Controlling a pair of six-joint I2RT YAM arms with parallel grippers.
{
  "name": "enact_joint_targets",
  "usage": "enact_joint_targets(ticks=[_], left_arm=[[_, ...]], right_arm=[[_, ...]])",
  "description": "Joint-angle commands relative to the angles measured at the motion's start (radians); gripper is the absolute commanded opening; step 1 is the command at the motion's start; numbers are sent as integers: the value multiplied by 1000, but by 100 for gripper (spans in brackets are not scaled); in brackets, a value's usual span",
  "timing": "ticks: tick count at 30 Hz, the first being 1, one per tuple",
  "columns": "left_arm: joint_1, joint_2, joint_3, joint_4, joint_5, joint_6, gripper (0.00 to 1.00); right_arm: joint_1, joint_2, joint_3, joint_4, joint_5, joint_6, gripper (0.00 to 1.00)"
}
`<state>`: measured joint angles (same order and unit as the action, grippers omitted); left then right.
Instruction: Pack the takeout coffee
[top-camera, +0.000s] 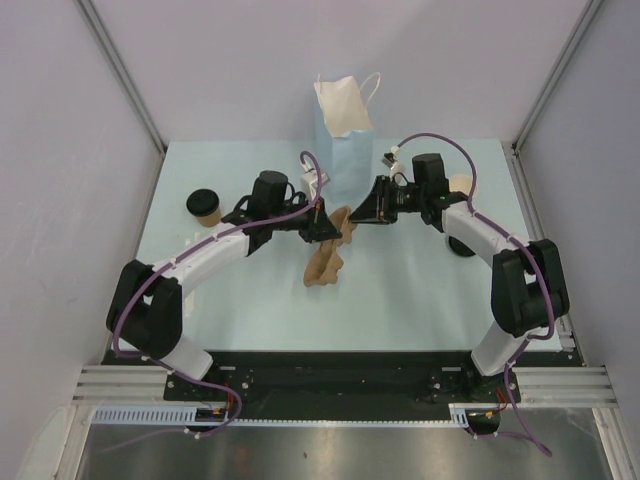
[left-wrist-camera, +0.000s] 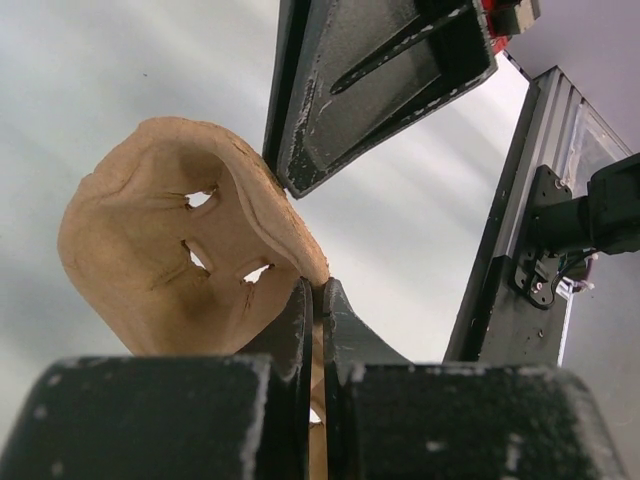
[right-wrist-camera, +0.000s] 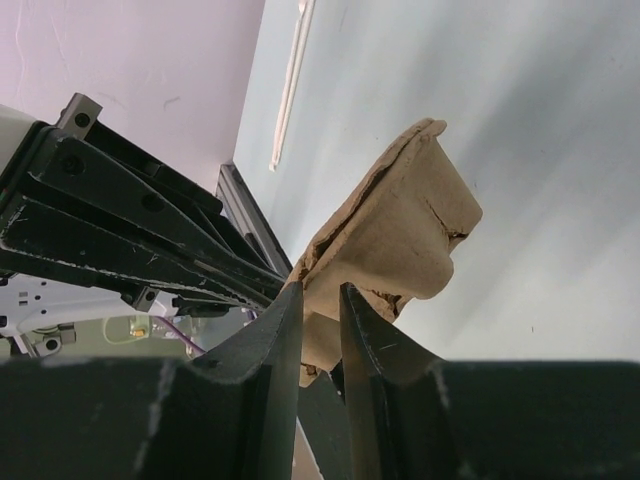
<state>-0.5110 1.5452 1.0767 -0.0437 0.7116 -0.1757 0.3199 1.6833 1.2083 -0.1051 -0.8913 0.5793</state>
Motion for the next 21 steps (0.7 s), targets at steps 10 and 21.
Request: enact_joint_targets(ticks=[10,21], left_arm=[[-32,-51,9,31,19,36,0],[-55,-74,12,16,-20,62,0]], right_arm=[[19,35,19,77,-31,51,25],[39,46,23,51,-6,18,0]])
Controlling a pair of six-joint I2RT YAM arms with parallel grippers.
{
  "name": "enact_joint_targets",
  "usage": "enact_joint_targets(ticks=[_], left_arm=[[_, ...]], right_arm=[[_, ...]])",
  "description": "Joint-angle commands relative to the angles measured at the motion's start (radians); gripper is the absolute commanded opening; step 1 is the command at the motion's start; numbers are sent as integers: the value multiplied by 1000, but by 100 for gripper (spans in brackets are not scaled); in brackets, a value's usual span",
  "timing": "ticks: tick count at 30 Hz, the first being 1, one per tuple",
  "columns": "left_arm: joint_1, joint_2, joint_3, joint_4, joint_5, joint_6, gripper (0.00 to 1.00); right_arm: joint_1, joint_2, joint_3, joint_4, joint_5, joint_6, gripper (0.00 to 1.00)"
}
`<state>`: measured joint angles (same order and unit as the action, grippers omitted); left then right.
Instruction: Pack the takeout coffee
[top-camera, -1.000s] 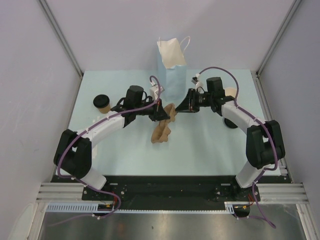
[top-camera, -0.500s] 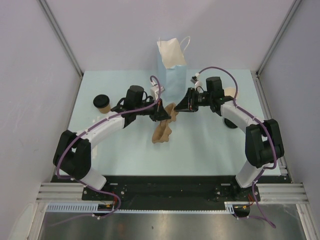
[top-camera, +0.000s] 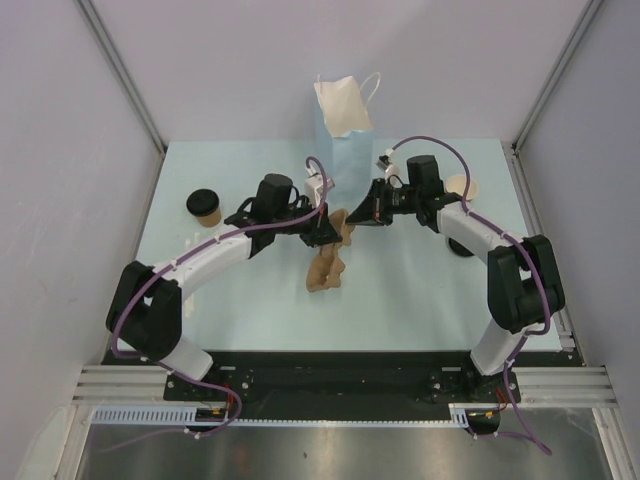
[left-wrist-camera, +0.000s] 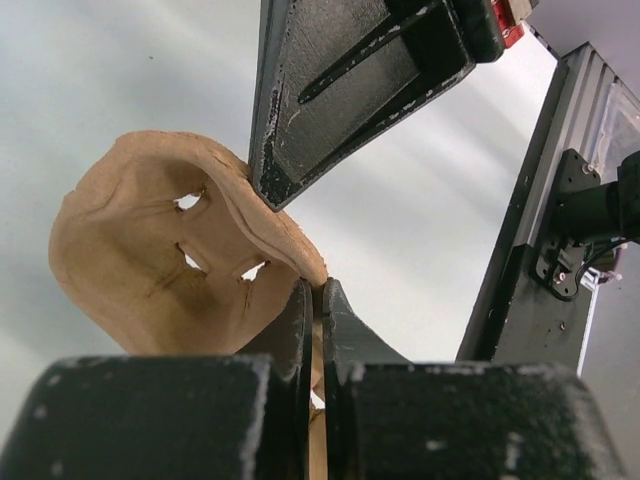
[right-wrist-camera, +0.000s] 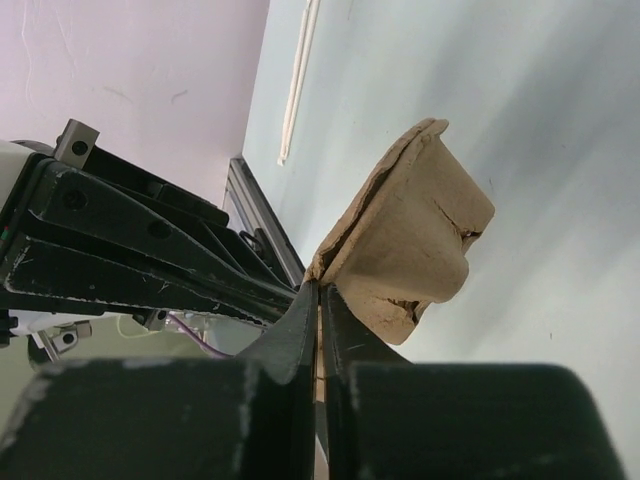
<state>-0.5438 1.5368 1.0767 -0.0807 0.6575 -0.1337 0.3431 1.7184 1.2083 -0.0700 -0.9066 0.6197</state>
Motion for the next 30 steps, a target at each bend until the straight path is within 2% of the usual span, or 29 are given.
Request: enact_joint_targets(ticks=[1,9,11,19,30], left_arm=[[-22,-69,12,52,30,17,0],[4,-109,-41,78,77,-64,5],[19,-124,-61,140,100,-101,6],[70,-127,-100,202,178,-191,10],[99,-142,-152,210,205,-198,11]], right_arm=[[17,12,25,4,9,-31,0],[-15,-9,42,-160,41,-242,0],[-21,-20,40,-185,47,-290,0],[-21,-37,40,-214,52,-360,0],[-10,-56,37,-209,55,-393,0]])
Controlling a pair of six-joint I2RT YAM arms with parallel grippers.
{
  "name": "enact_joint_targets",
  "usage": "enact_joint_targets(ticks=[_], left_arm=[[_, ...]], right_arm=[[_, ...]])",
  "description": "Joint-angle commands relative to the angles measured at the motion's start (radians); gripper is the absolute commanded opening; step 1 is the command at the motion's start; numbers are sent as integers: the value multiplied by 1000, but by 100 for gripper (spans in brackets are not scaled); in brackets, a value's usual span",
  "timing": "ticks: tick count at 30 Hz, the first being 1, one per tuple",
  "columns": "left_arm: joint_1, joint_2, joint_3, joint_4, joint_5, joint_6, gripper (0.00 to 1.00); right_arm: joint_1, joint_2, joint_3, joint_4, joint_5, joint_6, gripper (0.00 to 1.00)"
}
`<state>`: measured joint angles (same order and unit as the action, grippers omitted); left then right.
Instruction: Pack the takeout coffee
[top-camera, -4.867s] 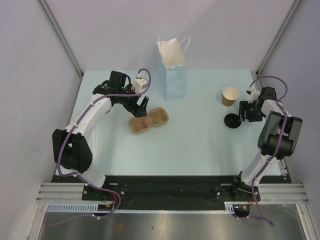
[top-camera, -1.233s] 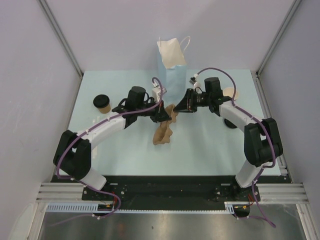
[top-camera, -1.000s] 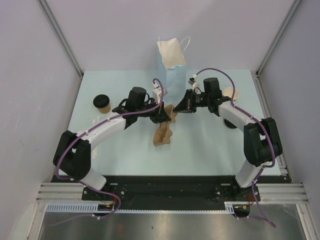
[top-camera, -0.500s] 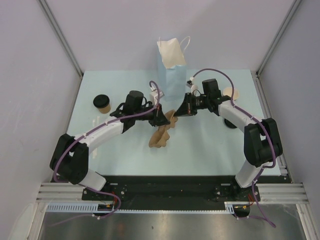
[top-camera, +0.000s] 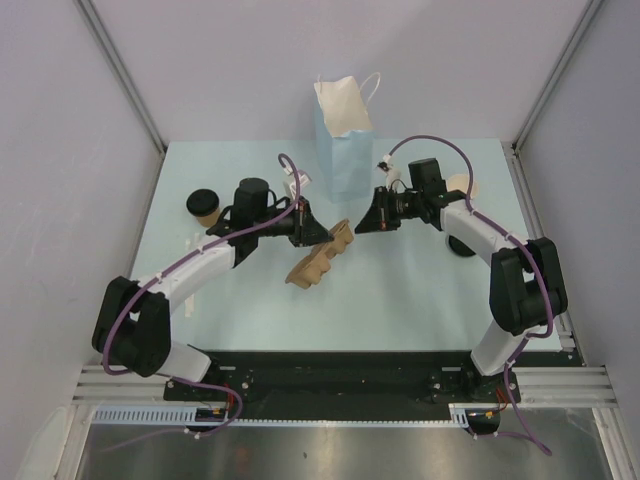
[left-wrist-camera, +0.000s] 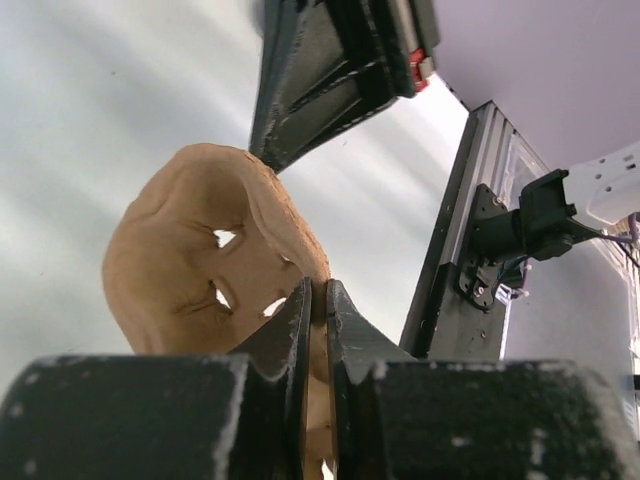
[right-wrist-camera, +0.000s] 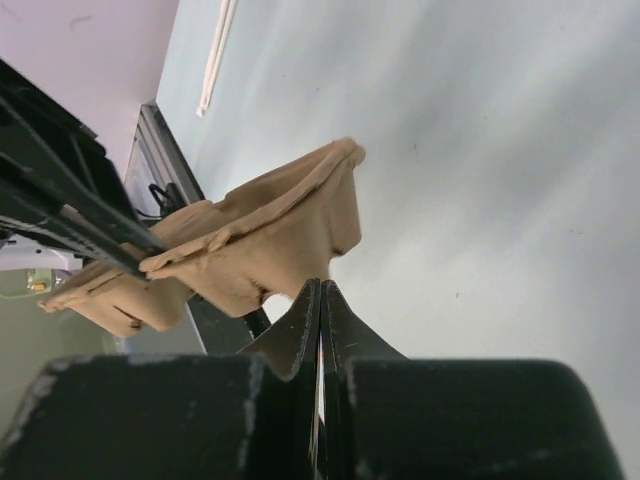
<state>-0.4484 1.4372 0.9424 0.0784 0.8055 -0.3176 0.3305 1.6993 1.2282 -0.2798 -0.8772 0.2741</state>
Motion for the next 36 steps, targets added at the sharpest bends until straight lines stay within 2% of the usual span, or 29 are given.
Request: enact_joint_targets(ticks=[1,3,6,7,10,15,36], left_arm=[[4,-43,-16,35,55,11,10],[2,-49,-24,15,21,34,1],[2,-58,-37,6,-12,66,0],[1,-60,-40,11,-20,71,0],[-6,-64,-47,17,-40,74,0],[-10,-70,-50,21,-62,81,0],[-50,-89,-40,29,-123,107,0]], right_arm=[[4,-36,17,2,26,-47,0],[10,-30,17,5,17,-30,0],[12,-26,17,33,-28,48,1],[10,-24,16,57,-37,72,11],[12,-21,14,118,-78,166,21],[18,-20,14,157,-109,220,26],[39,30,11,163,-72,284,26]])
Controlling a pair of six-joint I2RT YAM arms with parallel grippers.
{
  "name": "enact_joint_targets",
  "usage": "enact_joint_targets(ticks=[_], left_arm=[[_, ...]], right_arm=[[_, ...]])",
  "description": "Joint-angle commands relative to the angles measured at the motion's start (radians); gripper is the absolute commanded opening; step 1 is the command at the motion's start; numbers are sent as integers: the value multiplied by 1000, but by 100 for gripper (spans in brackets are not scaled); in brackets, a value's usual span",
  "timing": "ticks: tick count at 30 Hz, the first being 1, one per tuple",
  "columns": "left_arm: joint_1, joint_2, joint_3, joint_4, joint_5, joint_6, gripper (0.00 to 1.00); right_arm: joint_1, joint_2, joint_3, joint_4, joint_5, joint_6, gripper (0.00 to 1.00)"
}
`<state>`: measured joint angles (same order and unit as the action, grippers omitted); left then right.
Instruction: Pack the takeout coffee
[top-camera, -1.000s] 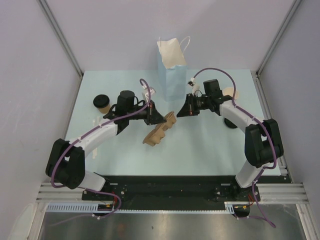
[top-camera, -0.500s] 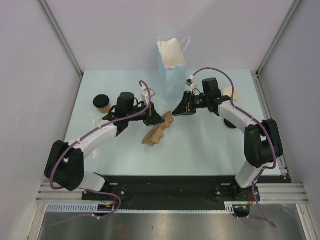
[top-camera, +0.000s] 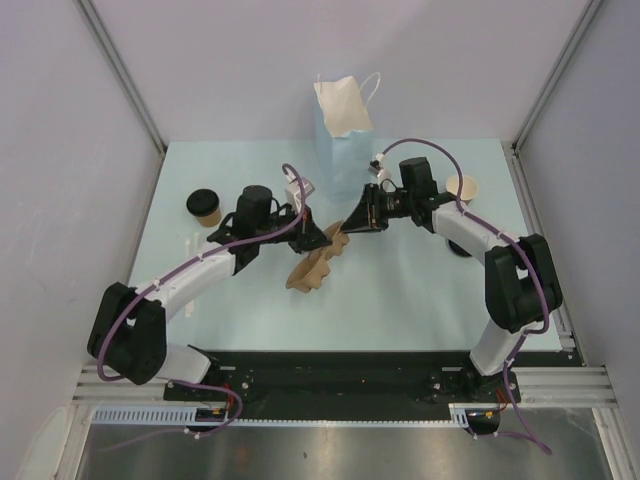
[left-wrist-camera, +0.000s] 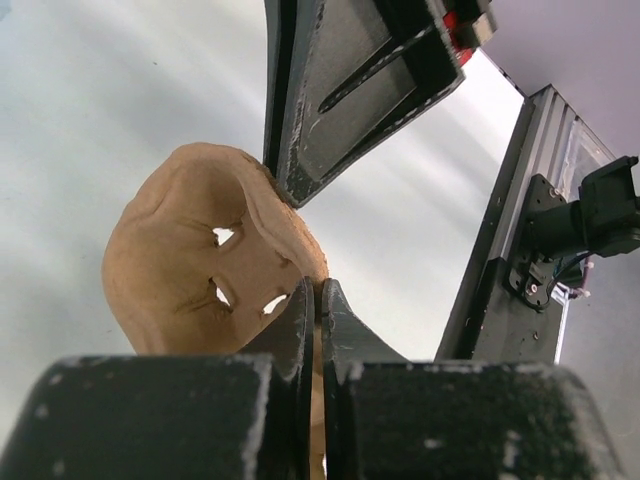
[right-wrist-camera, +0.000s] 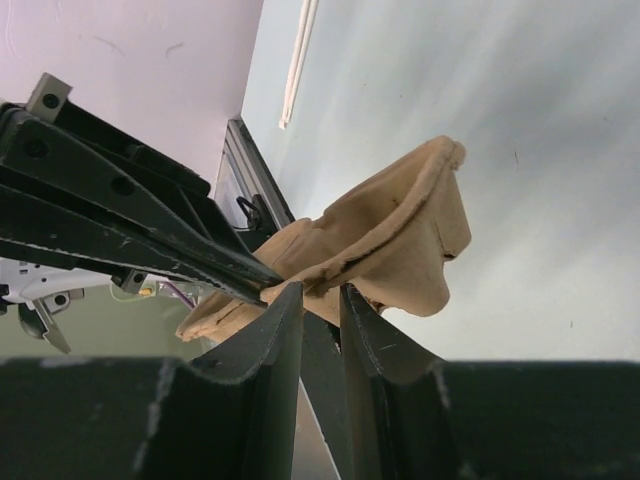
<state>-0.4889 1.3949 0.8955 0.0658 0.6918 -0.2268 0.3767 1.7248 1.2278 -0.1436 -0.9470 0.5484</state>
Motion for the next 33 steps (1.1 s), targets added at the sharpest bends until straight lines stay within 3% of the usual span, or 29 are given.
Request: enact_joint_targets(ticks=[1,11,25,33], left_arm=[[-11,-45,5,42,-12,15,0],[-11,-27,16,80,2,-17,0],[-68,-42,31,16,-75,106,0],[-71,-37,59,6,-103,132,0]], right_arm=[[-16,2,12,21,-6,12,26],[-18,-2,4,49,7,54,27],[-1,12,4,108,-12,111,29],[27,18,4,59,23,68,27]])
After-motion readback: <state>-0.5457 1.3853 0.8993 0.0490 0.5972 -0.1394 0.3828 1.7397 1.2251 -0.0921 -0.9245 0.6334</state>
